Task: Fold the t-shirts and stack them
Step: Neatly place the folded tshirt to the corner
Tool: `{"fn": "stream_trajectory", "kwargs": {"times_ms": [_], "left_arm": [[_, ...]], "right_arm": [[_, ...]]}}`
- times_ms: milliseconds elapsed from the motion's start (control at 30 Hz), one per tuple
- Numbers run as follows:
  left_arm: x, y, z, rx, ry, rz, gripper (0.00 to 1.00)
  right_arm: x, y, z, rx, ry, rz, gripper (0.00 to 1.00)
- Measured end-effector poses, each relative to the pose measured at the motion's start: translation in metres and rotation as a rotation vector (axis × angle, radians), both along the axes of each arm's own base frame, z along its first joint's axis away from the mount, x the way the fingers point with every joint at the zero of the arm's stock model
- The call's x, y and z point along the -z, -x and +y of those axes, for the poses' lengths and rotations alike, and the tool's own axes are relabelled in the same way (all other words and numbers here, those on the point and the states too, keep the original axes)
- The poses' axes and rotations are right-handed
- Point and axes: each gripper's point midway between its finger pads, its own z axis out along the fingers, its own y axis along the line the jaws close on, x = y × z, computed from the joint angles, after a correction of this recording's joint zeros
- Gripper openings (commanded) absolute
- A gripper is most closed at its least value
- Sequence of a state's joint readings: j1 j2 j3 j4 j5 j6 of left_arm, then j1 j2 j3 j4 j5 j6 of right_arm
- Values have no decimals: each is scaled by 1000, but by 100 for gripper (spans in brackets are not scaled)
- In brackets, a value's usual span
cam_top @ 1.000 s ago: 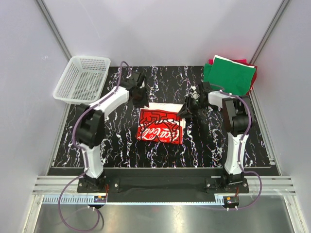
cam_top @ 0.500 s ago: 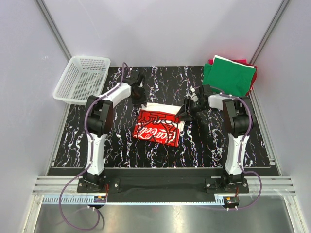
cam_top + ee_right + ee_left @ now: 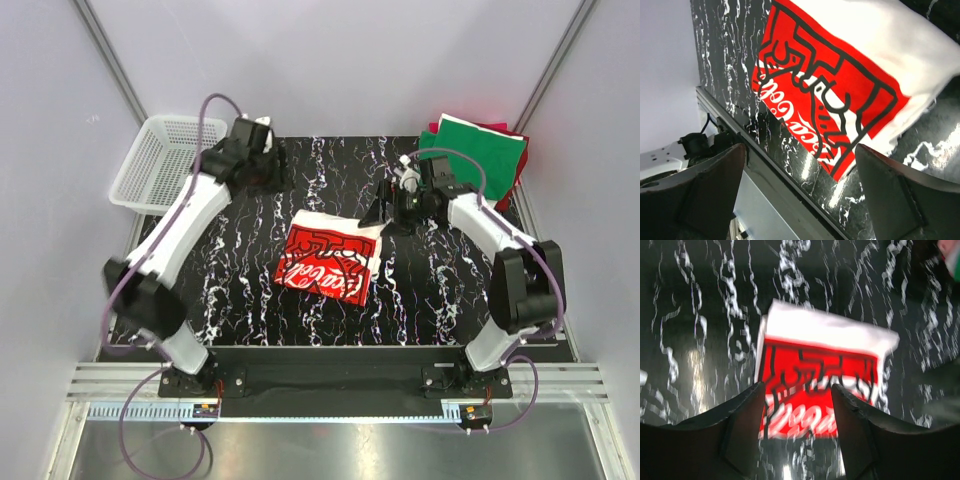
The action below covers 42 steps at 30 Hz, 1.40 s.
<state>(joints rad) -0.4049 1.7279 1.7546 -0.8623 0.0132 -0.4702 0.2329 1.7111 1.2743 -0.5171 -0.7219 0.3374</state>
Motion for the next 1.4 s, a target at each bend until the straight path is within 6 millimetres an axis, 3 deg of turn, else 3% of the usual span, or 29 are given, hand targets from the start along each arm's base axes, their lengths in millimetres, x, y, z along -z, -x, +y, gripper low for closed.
{"fn": "stream_trajectory", "kwargs": {"times_ms": [67,133,200,300,367,433,667,800,1000,1200,1400], "left_arm": [[-15,32,7,12,4,-26,61],[-17,63,13,28,-4,-42,61],[-1,89,22,37,-31,-25,61],[41,124,43,36,-115,63,61],[61,141,60,25,-176,110,61],[69,157,76,11,-223,125,61],[53,183,112,-53,-261,-9,61],[49,186,121,-79,-265,-55,64],[51,186,125,-96,-277,-69,65],[48,185,128,-110,-280,-90,67],[42,185,131,-125,-277,-117,68]], "right_arm": [[3,9,-7,18,24,-11,99],[22,18,-14,38,57,24,99],[52,31,-22,57,101,96,99],[91,49,-32,84,156,200,98],[107,56,-36,100,175,241,97],[108,55,-34,119,154,259,95],[110,26,-22,212,75,238,84],[112,13,-16,302,25,247,75],[121,8,14,358,-53,207,44],[129,15,25,386,-171,149,2],[124,5,23,364,-105,107,0]]}}
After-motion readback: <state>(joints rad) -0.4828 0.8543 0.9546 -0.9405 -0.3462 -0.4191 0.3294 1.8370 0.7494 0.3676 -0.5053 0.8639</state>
